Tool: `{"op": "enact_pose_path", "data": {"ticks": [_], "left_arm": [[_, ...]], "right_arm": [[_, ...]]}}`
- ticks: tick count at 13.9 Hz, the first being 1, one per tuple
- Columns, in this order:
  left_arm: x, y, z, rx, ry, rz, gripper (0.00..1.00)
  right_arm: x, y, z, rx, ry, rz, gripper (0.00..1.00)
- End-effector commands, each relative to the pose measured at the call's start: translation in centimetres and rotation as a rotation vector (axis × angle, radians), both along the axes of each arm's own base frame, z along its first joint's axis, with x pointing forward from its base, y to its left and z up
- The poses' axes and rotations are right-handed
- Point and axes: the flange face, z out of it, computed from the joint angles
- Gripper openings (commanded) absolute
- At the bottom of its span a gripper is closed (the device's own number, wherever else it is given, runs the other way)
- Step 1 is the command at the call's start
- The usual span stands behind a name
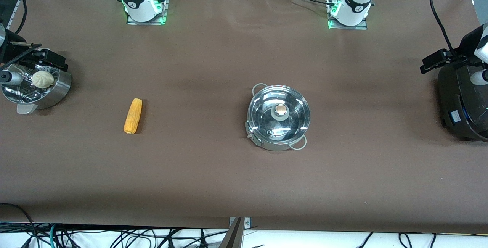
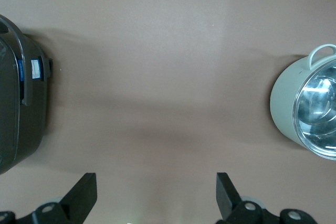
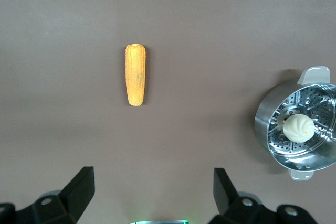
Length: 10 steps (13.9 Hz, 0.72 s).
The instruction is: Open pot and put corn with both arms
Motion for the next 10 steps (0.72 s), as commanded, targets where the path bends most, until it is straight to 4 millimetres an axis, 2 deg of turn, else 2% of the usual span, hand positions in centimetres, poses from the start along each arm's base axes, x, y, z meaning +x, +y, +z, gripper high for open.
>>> {"op": "enact_pose_path", "data": {"ticks": [1, 6, 10], "left_arm": [[0.11, 0.12, 0.65, 0.008, -0.011, -0.026, 1.00], [0.11, 0.04, 0.58, 0.008, -0.009, -0.027, 1.00], [0.11, 0.09, 0.58, 0.005, -0.010, -0.026, 1.00]], "right_arm": [[0.25, -0.02, 0.62, 0.004, -0.014, 0.011, 1.00], [0.40, 0.75, 0.94, 0.004, -0.022, 0.017, 1.00], [0.36, 0.49, 1.03, 0.003, -0.023, 0.009, 1.00]]}}
